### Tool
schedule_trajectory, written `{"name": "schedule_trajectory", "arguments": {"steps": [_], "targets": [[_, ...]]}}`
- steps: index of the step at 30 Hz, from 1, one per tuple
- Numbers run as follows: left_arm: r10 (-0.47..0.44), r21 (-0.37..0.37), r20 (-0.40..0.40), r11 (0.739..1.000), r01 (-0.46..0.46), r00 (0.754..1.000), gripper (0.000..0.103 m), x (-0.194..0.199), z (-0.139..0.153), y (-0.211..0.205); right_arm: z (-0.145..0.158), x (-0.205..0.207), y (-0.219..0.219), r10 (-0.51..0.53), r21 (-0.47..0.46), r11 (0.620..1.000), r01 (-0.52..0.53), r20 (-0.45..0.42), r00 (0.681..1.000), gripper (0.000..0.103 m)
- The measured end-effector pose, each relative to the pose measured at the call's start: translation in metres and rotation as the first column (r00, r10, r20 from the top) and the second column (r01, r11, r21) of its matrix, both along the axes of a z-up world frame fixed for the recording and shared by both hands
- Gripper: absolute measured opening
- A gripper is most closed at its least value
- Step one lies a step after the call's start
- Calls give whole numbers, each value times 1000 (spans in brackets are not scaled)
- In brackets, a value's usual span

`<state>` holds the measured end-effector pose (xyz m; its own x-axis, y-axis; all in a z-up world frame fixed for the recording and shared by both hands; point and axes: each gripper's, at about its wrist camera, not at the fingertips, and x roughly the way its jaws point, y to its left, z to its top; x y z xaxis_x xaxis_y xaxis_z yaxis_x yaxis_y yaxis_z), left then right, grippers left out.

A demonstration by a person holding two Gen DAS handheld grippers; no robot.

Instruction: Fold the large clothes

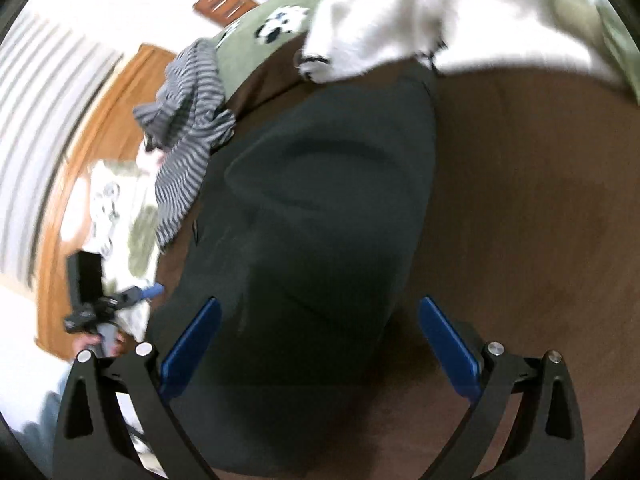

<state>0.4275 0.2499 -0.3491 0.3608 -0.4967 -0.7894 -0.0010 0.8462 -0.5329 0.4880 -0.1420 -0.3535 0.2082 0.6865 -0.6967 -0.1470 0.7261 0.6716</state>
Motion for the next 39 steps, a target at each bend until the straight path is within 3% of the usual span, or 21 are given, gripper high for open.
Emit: {"name": "schedule_trajectory", "arguments": {"steps": [9, 12, 18, 27, 31, 33, 37, 39], "targets": [[-39, -208, -84, 978, 21, 996, 93, 28, -56, -7, -37, 12, 16, -15, 106, 994, 24, -84, 996, 97], [-104, -254, -119, 965, 71, 987, 92, 40, -75, -23, -46, 17, 22, -9, 145, 989, 24, -101, 995, 97], [-180, -302, -121, 943, 137, 976, 96, 52, -90, -40, -63, 25, 26, -3, 201, 979, 29, -127, 992, 98], [-235, -342, -106, 921, 186, 966, 96, 61, -92, -54, -61, 29, 35, 21, 171, 985, -5, -93, 995, 99], [-228, -331, -103, 926, 183, 968, 96, 61, -92, -56, -62, 24, 36, -2, 141, 990, 14, -85, 996, 98], [-213, -306, -110, 936, 171, 971, 96, 59, -90, -58, -60, 24, 39, -9, 114, 993, 18, -85, 996, 95], [-238, -219, -117, 953, 209, 964, 86, 58, -84, -69, -57, 19, 37, -8, 74, 997, 13, -67, 998, 69], [-254, -228, -120, 948, 223, 960, 62, 58, -82, -72, -54, 18, 38, -5, 69, 998, 10, -60, 998, 60]]}}
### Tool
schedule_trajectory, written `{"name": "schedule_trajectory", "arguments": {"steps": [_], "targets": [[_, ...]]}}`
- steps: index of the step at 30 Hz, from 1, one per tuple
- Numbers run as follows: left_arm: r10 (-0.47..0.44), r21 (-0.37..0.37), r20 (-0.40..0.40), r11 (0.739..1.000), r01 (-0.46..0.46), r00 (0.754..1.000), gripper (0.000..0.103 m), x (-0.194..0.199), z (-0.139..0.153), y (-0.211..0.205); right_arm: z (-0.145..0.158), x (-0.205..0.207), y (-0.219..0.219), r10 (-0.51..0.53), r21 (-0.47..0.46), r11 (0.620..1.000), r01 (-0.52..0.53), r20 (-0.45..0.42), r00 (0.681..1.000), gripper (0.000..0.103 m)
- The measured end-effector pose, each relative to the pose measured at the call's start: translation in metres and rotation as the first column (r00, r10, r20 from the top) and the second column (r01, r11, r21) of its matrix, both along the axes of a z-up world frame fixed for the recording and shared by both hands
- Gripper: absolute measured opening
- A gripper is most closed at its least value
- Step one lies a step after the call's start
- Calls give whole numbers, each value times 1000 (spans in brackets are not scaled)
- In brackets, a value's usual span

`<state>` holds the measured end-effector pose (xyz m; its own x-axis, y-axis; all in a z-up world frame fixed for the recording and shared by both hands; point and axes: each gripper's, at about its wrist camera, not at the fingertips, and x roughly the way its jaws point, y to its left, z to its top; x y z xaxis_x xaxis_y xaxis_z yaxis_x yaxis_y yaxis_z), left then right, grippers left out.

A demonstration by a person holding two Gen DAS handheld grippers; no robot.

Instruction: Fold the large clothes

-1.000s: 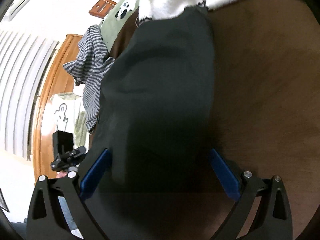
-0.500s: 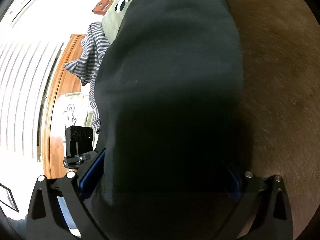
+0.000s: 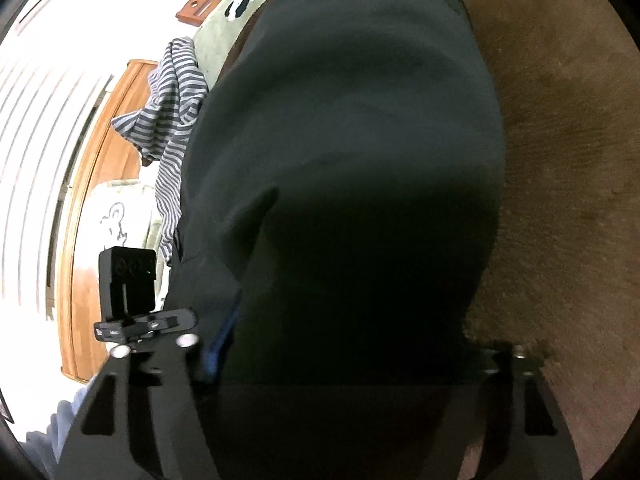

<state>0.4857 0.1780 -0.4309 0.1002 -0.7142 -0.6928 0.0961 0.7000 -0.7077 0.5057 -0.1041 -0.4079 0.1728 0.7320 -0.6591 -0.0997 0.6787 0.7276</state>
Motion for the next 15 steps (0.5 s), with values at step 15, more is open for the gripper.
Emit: {"name": "schedule_trajectory", "arguments": {"steps": [15], "targets": [[7, 104, 190, 994, -27, 982, 23, -15, 61, -27, 57, -10, 3, 46, 13, 999, -49, 145, 988, 23]]}}
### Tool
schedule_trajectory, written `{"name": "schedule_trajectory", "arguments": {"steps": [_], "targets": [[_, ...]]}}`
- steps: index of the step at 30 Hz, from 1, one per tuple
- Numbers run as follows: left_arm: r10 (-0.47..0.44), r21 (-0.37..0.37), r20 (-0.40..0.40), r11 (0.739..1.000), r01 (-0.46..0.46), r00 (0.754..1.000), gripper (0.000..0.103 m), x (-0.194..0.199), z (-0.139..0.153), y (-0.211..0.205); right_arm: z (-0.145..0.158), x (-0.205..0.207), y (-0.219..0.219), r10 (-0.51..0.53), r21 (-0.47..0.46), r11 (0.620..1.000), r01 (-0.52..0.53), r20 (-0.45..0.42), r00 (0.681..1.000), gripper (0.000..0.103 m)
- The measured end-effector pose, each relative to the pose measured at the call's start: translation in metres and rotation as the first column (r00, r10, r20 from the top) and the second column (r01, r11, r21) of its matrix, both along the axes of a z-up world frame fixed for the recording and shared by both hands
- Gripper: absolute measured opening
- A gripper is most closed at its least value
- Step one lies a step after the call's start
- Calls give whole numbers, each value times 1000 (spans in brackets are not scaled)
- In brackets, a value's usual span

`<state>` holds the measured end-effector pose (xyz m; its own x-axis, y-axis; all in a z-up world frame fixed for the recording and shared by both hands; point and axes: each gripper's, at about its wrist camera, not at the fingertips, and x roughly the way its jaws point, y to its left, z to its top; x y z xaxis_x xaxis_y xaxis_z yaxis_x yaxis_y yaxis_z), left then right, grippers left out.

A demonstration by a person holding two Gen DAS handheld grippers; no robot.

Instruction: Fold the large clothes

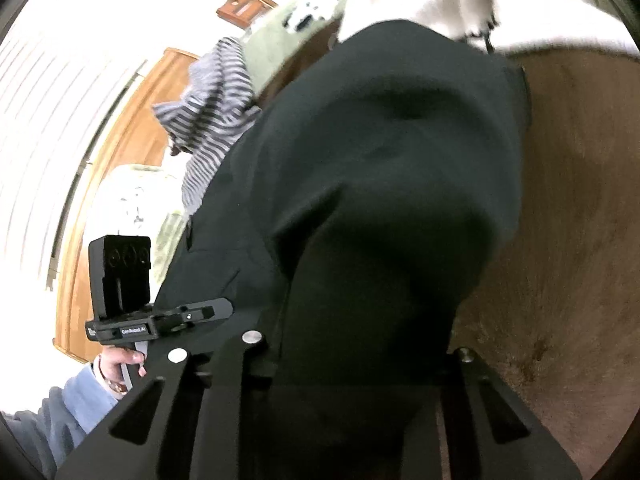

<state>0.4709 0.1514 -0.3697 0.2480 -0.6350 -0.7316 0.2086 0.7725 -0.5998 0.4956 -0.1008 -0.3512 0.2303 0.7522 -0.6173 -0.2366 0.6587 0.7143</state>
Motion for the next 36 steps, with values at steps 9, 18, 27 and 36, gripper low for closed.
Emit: {"name": "schedule_trajectory", "arguments": {"steps": [9, 18, 27, 36], "targets": [[22, 56, 76, 998, -26, 997, 22, -10, 80, -8, 79, -8, -11, 6, 9, 1000, -7, 62, 998, 23], [31, 118, 109, 992, -44, 994, 23, -53, 183, -25, 192, -57, -32, 36, -33, 999, -33, 87, 996, 23], [-16, 149, 102, 989, 1, 995, 23, -100, 249, -55, 258, -113, -67, -1, -32, 999, 4, 96, 995, 23], [-98, 170, 144, 983, 73, 985, 23, -103, 278, -89, 287, -132, -108, -86, -20, 996, 90, 137, 987, 23]]}}
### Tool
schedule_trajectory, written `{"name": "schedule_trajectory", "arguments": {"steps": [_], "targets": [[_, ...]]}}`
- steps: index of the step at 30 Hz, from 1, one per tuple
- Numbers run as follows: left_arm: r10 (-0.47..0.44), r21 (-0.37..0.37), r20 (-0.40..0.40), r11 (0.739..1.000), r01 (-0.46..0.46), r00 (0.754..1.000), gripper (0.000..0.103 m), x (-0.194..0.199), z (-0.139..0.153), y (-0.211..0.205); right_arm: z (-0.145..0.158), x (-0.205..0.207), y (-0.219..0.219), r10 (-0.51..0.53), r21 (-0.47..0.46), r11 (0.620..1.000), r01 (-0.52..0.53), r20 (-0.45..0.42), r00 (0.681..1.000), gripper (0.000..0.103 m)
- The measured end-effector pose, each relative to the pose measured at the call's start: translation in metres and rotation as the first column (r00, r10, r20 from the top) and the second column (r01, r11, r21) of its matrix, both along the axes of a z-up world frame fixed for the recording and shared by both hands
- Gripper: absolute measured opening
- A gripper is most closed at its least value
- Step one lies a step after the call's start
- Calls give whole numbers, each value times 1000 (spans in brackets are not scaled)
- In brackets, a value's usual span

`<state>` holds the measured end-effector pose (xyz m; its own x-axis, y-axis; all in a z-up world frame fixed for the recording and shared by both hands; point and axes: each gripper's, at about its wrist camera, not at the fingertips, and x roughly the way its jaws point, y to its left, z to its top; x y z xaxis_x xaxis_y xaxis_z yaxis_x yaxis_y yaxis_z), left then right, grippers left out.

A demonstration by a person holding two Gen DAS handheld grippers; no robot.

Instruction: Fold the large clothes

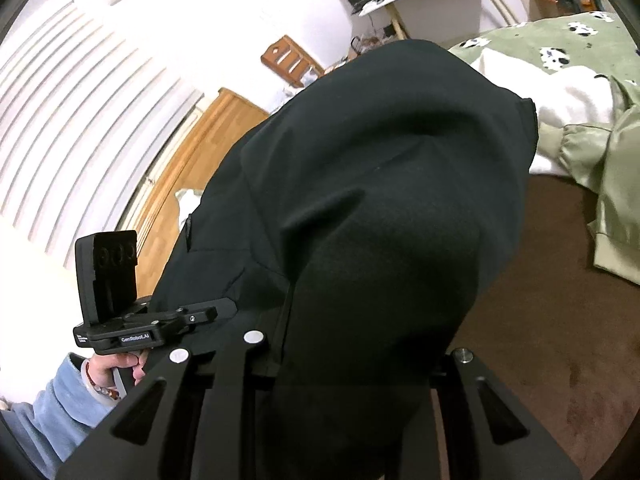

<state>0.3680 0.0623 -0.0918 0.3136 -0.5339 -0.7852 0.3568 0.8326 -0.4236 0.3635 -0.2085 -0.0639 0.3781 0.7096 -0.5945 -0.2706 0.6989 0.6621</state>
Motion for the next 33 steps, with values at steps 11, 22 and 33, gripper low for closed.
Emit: {"name": "schedule_trajectory", "arguments": {"steps": [11, 22, 33], "targets": [[-241, 4, 31, 971, 241, 970, 23, 12, 11, -121, 11, -58, -143, -250, -28, 968, 250, 20, 968, 23], [-514, -23, 3, 857, 514, 858, 23, -18, -17, -335, -16, -157, -337, -514, -91, 855, 511, -5, 858, 23], [-690, -61, -41, 723, 688, 723, 23, -68, -99, -545, -92, -242, -514, -685, -178, 721, 669, -37, 728, 23]]}}
